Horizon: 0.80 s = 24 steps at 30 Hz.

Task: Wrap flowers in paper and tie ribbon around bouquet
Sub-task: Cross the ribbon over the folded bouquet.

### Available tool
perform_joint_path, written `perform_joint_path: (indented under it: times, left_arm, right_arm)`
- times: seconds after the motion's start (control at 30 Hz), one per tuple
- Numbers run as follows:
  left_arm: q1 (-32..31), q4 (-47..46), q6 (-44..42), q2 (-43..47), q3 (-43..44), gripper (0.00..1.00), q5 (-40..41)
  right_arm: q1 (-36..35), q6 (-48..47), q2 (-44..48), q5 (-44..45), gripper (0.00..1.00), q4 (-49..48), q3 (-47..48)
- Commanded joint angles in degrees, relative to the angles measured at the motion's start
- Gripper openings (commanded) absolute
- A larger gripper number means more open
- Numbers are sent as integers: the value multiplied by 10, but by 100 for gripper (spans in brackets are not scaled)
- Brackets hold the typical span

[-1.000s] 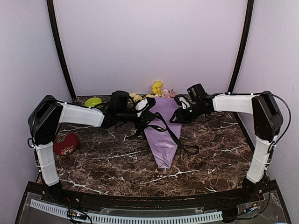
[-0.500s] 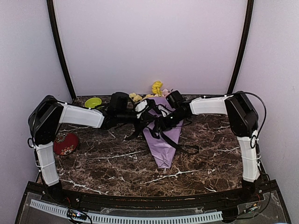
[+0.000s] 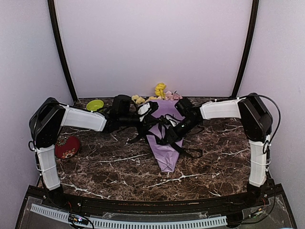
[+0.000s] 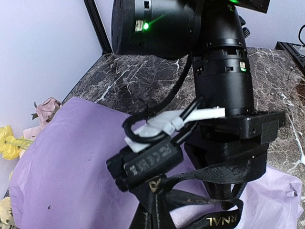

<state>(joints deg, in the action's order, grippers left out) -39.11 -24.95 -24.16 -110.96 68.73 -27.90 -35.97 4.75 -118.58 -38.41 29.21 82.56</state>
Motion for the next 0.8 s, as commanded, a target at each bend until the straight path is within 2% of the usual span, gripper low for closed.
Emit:
perform_joint_path:
  times: [0.0, 0.17, 0.33, 0.43, 0.6, 0.77]
  left_arm:
    - [1, -17, 14, -5, -7, 0, -5]
    - [2, -17, 16, -11, -6, 0, -6]
    - [2, -20, 27, -15, -8, 0, -5]
    - [2, -27, 37, -20, -6, 0, 4]
    - [2, -34, 47, -27, -10, 0, 23]
    - [2, -34, 47, -27, -12, 0, 25]
  right_arm:
    - [22, 6, 41, 41, 19, 11, -23]
    - [59, 65, 45, 99, 25, -24, -32]
    - [80, 126, 57, 164, 24, -51, -17]
    - [75, 170, 102, 211, 21, -87, -50]
    - [14, 237, 218, 317, 21, -177, -157]
    - [-66, 264, 268, 292, 23, -295, -250]
